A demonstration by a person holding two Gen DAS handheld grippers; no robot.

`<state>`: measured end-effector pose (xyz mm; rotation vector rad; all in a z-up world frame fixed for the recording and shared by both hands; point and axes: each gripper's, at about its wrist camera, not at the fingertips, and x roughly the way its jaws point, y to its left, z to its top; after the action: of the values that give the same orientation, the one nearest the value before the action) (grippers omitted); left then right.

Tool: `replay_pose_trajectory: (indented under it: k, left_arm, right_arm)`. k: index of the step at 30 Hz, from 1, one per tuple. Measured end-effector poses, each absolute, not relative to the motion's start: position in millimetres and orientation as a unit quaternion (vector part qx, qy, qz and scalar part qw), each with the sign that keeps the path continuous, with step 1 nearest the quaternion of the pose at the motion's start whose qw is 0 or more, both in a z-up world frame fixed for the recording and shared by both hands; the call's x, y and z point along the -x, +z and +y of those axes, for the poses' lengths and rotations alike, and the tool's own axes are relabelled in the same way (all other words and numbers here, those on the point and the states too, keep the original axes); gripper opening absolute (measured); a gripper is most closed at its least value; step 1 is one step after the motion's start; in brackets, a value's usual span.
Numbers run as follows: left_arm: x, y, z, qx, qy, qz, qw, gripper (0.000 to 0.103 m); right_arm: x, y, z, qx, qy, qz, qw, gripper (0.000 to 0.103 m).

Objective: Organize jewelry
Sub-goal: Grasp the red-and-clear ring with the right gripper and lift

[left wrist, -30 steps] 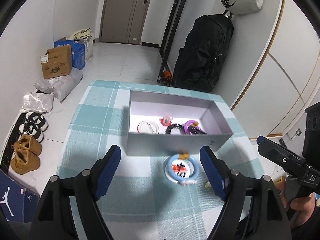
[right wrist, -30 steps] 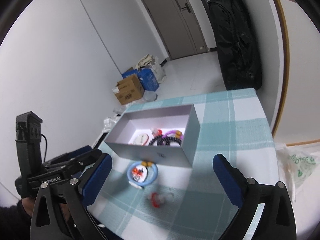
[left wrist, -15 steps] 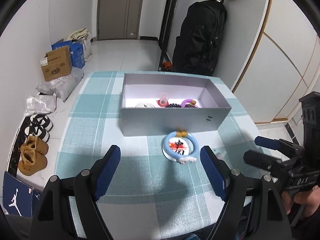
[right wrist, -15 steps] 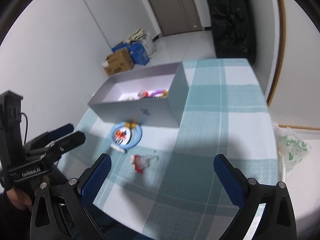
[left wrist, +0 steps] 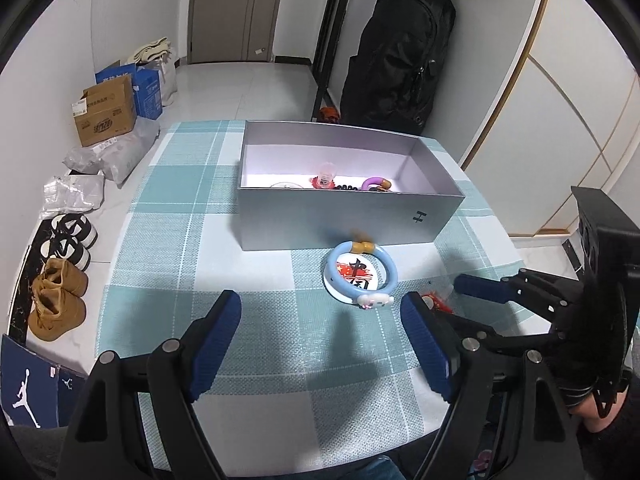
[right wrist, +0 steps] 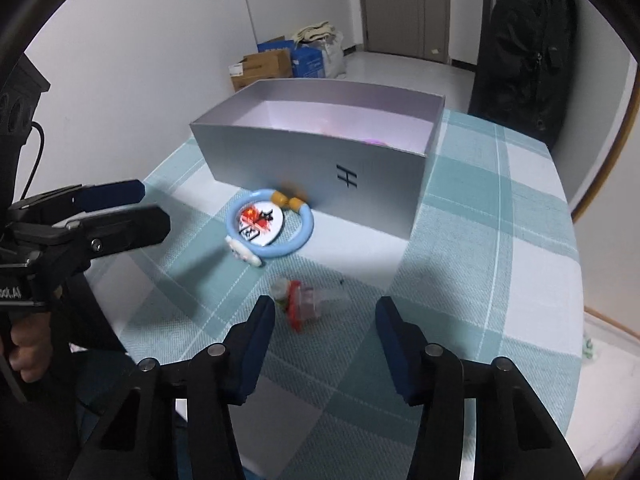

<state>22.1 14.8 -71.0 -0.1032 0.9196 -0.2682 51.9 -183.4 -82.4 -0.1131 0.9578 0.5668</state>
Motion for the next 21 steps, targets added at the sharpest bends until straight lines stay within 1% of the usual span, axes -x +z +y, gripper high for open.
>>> replay_pose_trajectory:
  k: [1, 2, 3, 5, 14, 21]
  left_arm:
    - [-22, -72, 14, 0.049, -0.131, 0.443, 0.885, 0.078]
    - [-23, -72, 13, 0.048, -0.133, 0.444, 0.885, 0.078]
    - [-23, -73, 11, 0.046, -0.135, 0.444, 0.884, 0.078]
    - [-22, -73, 9, 0.040, -0.136, 0.444, 0.885, 0.079]
    - [-21, -73, 1, 0.043, -0.169, 0.443, 0.879, 0.078]
    - [-14, -78, -33, 0.000, -0.216, 0.441, 0.871, 0.078]
  right_arm:
    - [-53, -83, -183, 0.053, 0.268, 0.454, 0.848, 0.048]
    - [-54, -83, -184, 0.050, 0.268, 0.454, 0.848, 0.043]
    - [-56, -83, -185, 0.045, 0.271, 0.455, 0.847, 0.036]
    - [-58, -83, -186, 0.041, 0.273, 0.459, 0.845, 0.029]
    - [-62, -74, -199, -0.006, 0.274, 0.463, 0.843, 0.028]
    - [-67, -60, -235, -0.074, 0.247, 0.452, 0.854, 0.028]
